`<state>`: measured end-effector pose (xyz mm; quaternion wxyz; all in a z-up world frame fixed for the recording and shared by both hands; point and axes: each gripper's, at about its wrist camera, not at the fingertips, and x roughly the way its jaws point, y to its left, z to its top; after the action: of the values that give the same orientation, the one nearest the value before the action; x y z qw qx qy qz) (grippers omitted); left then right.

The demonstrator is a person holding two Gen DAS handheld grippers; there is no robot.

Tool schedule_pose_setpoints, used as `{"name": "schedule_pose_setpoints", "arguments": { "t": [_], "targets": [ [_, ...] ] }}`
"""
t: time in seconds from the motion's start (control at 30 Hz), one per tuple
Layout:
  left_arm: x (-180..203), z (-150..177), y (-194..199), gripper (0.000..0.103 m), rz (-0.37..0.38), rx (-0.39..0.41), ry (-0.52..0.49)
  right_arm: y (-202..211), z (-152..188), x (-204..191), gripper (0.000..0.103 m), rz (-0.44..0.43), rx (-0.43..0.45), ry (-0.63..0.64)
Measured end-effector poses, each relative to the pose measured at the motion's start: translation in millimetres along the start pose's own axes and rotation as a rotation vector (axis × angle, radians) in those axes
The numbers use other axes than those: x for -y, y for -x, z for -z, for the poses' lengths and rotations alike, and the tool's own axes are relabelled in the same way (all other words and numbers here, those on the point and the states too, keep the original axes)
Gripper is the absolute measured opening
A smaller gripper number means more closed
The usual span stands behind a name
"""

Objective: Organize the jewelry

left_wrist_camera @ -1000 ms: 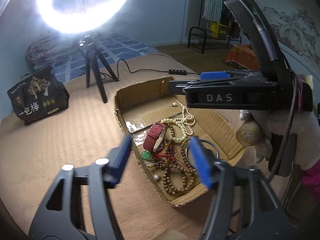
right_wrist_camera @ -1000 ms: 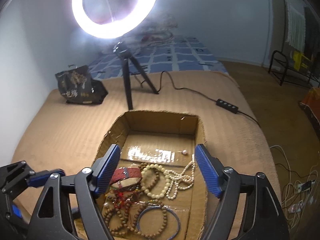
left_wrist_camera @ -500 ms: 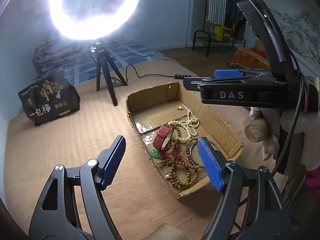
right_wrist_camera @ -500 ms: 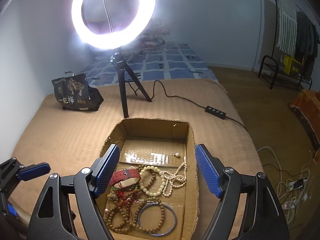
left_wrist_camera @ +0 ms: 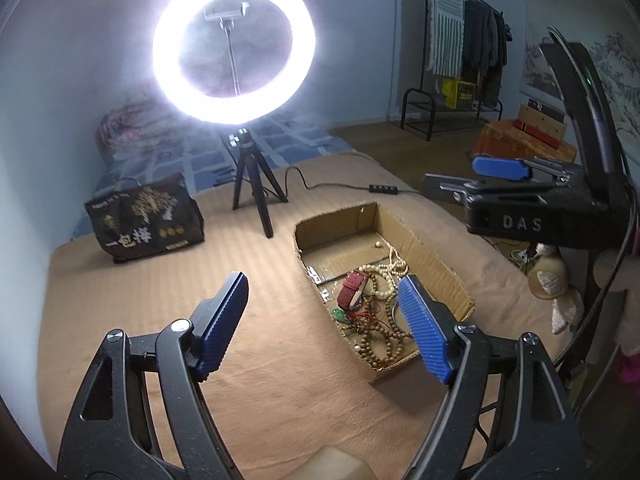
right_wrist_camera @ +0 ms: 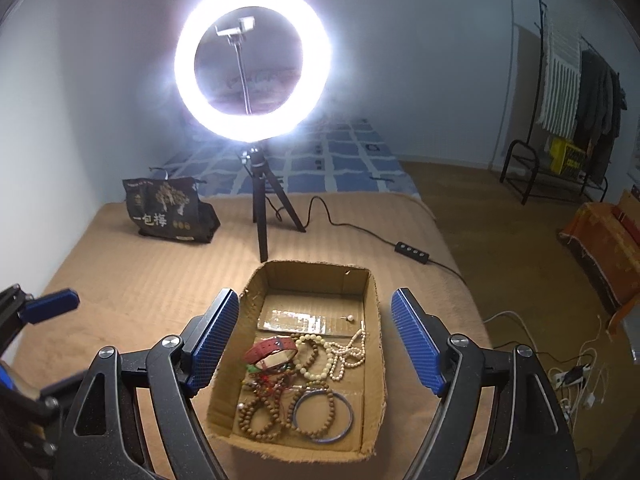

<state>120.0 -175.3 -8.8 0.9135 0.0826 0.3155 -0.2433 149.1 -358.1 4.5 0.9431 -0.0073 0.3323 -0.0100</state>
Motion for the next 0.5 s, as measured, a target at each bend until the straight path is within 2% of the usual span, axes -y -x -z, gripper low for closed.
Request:
{"name": "schedule_pose_setpoints", "arguments": {
  "t": [0.1,0.33,0.5],
  "targets": [
    [-1,-4,20,0.089,-0.012,0.028,0.003,20,-1,-5,0.079,0.023,0.020,0.004],
    [0,-6,65,0.090,-0.008,0.064,0.019,62,2,-12,0.080,0.053,0.049,-0.006],
    [7,4,87,0.090,-0.014,0.070,0.009,89,10,-18,0.080,0.067,0.080,-0.017]
  ]
}}
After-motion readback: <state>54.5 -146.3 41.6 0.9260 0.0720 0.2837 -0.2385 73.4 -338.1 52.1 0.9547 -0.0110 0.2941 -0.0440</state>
